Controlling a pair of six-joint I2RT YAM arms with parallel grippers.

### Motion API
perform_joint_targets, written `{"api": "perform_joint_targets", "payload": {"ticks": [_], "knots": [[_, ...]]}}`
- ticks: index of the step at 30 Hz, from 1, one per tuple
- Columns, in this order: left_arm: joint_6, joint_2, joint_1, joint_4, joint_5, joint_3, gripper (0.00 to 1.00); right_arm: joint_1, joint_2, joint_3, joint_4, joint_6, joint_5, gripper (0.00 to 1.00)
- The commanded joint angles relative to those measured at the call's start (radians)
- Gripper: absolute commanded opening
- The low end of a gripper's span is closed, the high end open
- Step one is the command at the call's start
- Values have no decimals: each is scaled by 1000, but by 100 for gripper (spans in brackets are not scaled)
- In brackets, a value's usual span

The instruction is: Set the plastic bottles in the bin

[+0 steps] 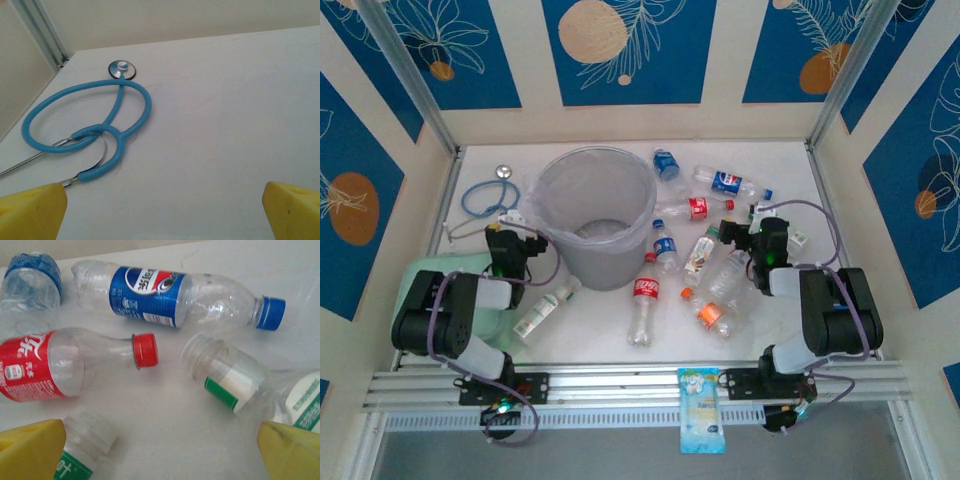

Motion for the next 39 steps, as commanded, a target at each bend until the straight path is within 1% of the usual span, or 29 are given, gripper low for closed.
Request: {"api": "perform_joint_targets", "payload": {"ticks": [1, 4, 6, 8, 11, 14, 16, 18, 20, 22, 23, 27, 29, 31, 33, 35, 36, 39], "knots": [[-58, -123, 4, -215, -114, 58, 99, -2, -134, 120, -262, 15, -27, 99], [-83, -217, 6, -328, -187, 83, 99, -13, -233, 196, -471, 118, -7, 99], [-136, -288, 11, -479, -235, 120, 99, -21, -276, 282, -697, 221, 5, 99], [-234, -357, 21, -661, -264, 160, 100, -27, -295, 359, -906, 279, 10, 99], [-391, -443, 41, -924, -259, 212, 100, -35, -323, 457, -1188, 331, 8, 99], [-433, -504, 60, -1067, -222, 249, 100, -44, -367, 525, -1421, 384, -1, 99], [-453, -532, 78, -1179, -193, 291, 99, -55, -395, 552, -1556, 431, -14, 93], [-464, -560, 93, -1269, -150, 325, 99, -68, -409, 558, -1655, 447, -75, 88], [-481, -590, 100, -1330, -109, 346, 98, -75, -421, 538, -1718, 450, -147, 85], [-489, -616, 105, -1382, -79, 368, 97, -83, -433, 510, -1761, 459, -177, 82], [-455, -628, 105, -1409, -75, 389, 96, -87, -441, 485, -1765, 462, -180, 81], [-354, -653, 107, -1551, -212, 527, 98, -101, -445, 390, -1696, 482, -244, 74], [-333, -677, 107, -1592, -221, 591, 98, -103, -428, 353, -1644, 489, -276, 71], [-323, -705, 107, -1613, -203, 646, 97, -100, -393, 332, -1610, 487, -290, 71], [-297, -724, 107, -1611, -144, 697, 96, -87, -354, 329, -1599, 484, -272, 73], [-296, -717, 105, -1626, -59, 768, 96, -74, -327, 322, -1586, 483, -244, 78], [-299, -703, 105, -1638, 1, 807, 95, -72, -316, 317, -1576, 483, -239, 80], [-334, -657, 103, -1651, 174, 888, 93, -72, -292, 289, -1541, 492, -232, 81]]}}
